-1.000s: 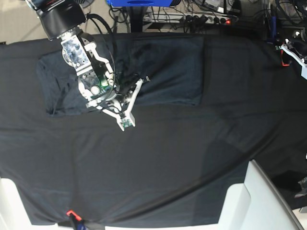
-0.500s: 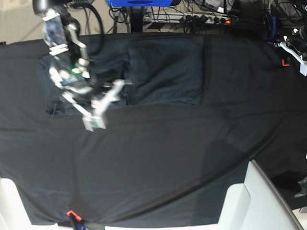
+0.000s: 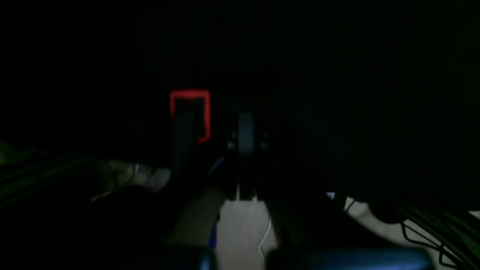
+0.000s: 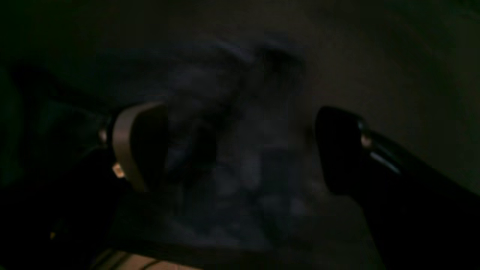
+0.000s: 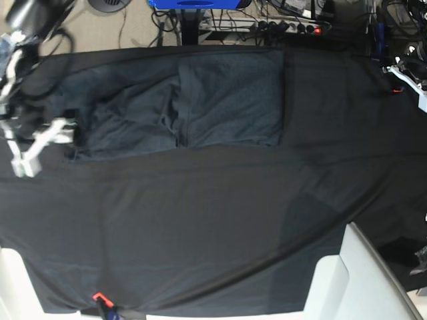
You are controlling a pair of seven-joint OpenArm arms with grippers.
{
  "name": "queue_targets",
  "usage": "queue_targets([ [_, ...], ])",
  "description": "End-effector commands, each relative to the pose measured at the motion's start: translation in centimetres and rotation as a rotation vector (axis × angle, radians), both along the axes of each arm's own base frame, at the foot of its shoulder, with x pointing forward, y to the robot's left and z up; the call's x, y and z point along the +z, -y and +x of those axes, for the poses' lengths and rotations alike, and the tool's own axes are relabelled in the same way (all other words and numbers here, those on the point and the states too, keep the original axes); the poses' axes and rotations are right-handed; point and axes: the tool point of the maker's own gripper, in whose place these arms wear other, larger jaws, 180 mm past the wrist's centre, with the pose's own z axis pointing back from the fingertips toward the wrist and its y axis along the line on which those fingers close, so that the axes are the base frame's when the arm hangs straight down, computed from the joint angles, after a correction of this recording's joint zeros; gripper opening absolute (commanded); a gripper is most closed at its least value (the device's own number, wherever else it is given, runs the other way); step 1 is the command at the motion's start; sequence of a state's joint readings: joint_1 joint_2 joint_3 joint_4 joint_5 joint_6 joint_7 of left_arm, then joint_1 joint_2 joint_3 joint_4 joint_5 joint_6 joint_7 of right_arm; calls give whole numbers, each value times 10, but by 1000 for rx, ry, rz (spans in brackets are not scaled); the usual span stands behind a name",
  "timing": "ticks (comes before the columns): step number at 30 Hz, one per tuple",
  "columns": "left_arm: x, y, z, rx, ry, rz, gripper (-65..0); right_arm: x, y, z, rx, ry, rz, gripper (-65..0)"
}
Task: Fold the T-shirt properly
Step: 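Move the right gripper to the shirt's outer edge and grasp it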
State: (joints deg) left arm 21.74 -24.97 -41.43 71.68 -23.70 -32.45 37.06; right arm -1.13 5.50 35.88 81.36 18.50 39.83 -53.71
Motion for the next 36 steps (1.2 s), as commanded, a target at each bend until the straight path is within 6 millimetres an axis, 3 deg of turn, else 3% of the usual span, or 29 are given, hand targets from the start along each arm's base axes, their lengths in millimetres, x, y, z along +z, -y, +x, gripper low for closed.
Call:
queue_targets([
  [1,12,-9,7,-10,26,29,-650,5,14,8,-35,23,10,-66],
  [6,12,-9,6,-11,23,29,-650,-23,47,-2,-140,-88,97,-66],
  [9,11,-9,5,-11,20,29,-650,-39,47,-9,-154,-149,144,-63],
  [19,9,-9,2,-5,14,23,-650,-57,13,-33,-106,-292,213,-65],
  [26,8,-8,1,-4,12,22,-650,-46,-7,-41,-66,-274,168,-65],
  [36,8,-8,1,-5,11,22,-650,-42,-41,-28,41,-256,156,-66],
])
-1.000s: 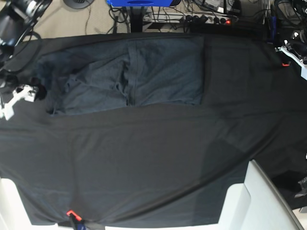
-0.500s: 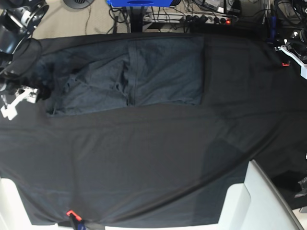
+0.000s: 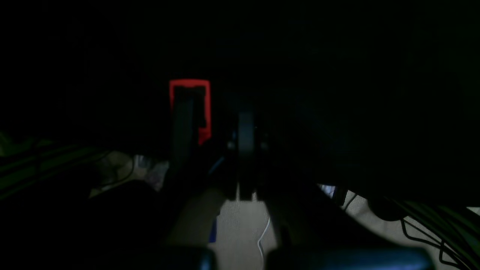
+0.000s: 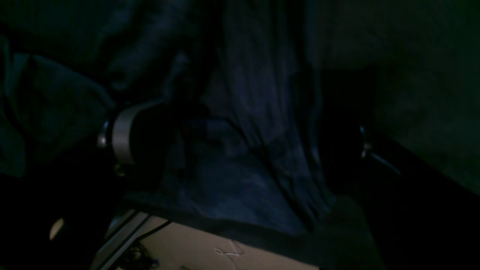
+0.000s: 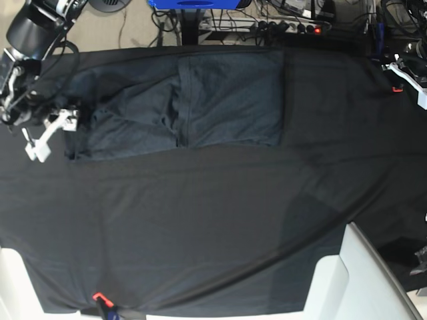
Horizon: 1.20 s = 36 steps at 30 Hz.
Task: Fold the T-shirt properly
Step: 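Move the right gripper to the shirt's outer edge and grasp it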
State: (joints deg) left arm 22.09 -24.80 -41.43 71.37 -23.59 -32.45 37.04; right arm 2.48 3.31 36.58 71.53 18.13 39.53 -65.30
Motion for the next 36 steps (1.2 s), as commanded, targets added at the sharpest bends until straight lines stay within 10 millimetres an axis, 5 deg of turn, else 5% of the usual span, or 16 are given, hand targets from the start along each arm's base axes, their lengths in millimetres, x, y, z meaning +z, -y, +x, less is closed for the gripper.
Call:
queue_targets([
  [1,10,-9,5,-8,21,25,-650,3,-12,7,10,21,33,-66],
  [17,-6,17,7,-84,-23,-8,-650,-1,-43,0,31,-27,95,-68],
  [23,-4,15,7,-78,-20,-6,-650,0,-52,-6,50,-46,98,-185],
  [36,-5,15,8,-80,-21,-7,-650,6,-52,3,44,-3,90,-197],
])
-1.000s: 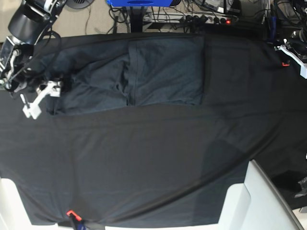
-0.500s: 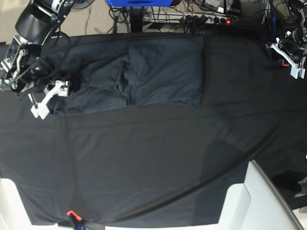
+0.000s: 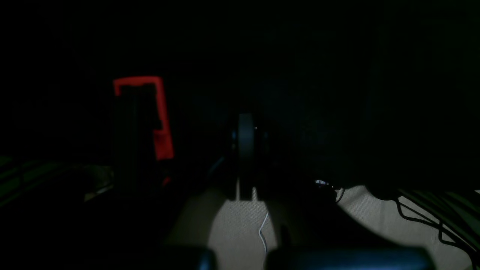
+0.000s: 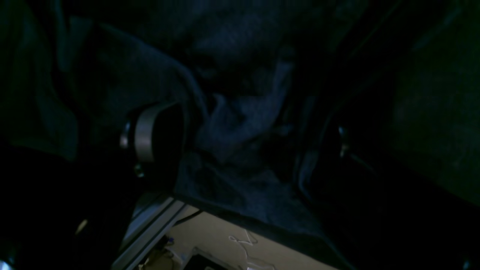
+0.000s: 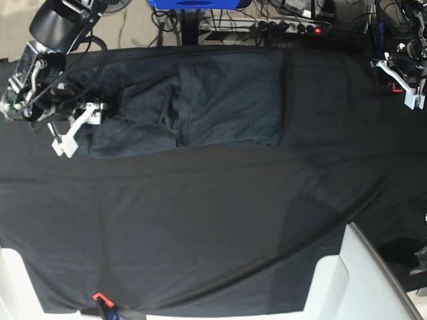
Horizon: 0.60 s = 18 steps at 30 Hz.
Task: Fold the T-shirt properly
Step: 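Move the right gripper to the shirt's outer edge and grasp it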
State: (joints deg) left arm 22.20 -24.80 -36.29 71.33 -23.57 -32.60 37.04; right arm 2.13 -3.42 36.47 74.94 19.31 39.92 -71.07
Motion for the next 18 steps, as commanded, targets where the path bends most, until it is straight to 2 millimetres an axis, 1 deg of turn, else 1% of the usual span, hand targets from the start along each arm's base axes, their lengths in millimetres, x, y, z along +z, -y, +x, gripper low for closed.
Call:
queue_targets([
  [1,10,-9,6,-4,23,24,-650,4,3,10,-2,27,-3,-197],
  [8,10,-10,5,-2,23,25,-650,6,0,24,-8,52,14,-207],
  [9,10,-10,5,-2,23,25,-650,6,0,24,-8,52,14,-230],
  [11,10,-10,5,-2,23,25,-650,5,2,22,-8,46,9,-302],
  [13,10,-10,5,-2,23,25,-650,5,10,20,-8,41,-7,-374],
  [14,10,-10,5,-2,23,25,-650,5,12,20,-8,39,-11,-396],
  [16,10,-10,5,-2,23,25,-650,5,14,19,-7,35,-16,-423],
  [18,10,-9,5,-4,22,24,-650,3,15,15,-7,27,-17,-423],
])
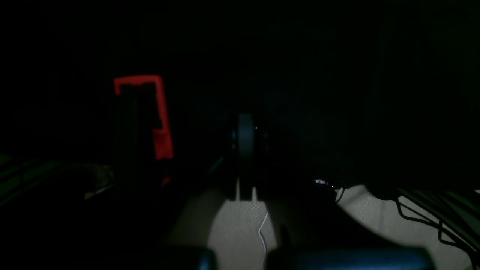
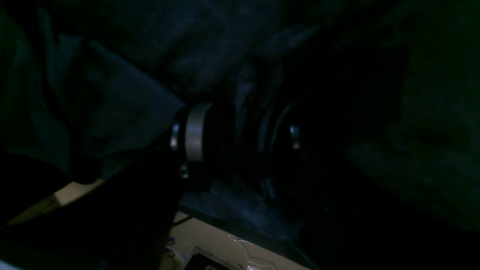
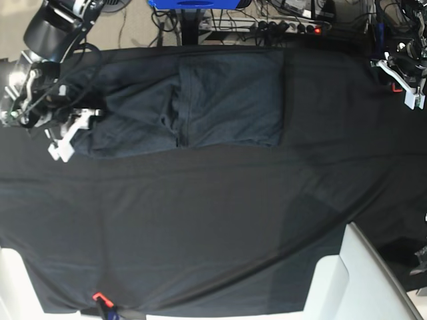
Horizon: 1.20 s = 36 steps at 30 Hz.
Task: Fold the T-shirt properly
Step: 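Move the right gripper to the shirt's outer edge and grasp it, then fold the grasped edge with the right gripper over the folded stack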
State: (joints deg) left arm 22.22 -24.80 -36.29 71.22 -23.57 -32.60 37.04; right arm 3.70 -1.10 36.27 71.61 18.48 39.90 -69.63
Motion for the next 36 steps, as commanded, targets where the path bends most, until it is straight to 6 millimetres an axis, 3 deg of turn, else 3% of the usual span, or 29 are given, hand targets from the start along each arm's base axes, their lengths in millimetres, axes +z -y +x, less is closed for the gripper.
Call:
queue_targets([
  [1,10,-9,6,-5,23,25,-650,7,3,8,-4,31,-3,-423],
  [5,10,-8,7,-8,23,23,-650,7,5,9,-5,33,-7,-449],
  [9,10,-8,7,-8,23,23,-650,9,3,13,-2,41,-4,-650],
  [15,10,-8,7,-8,25,23,-650,14,1,15,16,27,-7,-648],
  [18,10,-8,8,-8,26,23,-650,26,-2,17,32,49,-34,-648],
  [22,11,-8,10,-8,30,23,-650,45,-25,17,141,93,-89,-648],
  [28,11,-8,10,-8,31,24,-650,61,-78,20,344,169,-102,-648],
  [36,15,-9,14,-17,40,31,-650,95,-173,15,568,302,-77,-648],
])
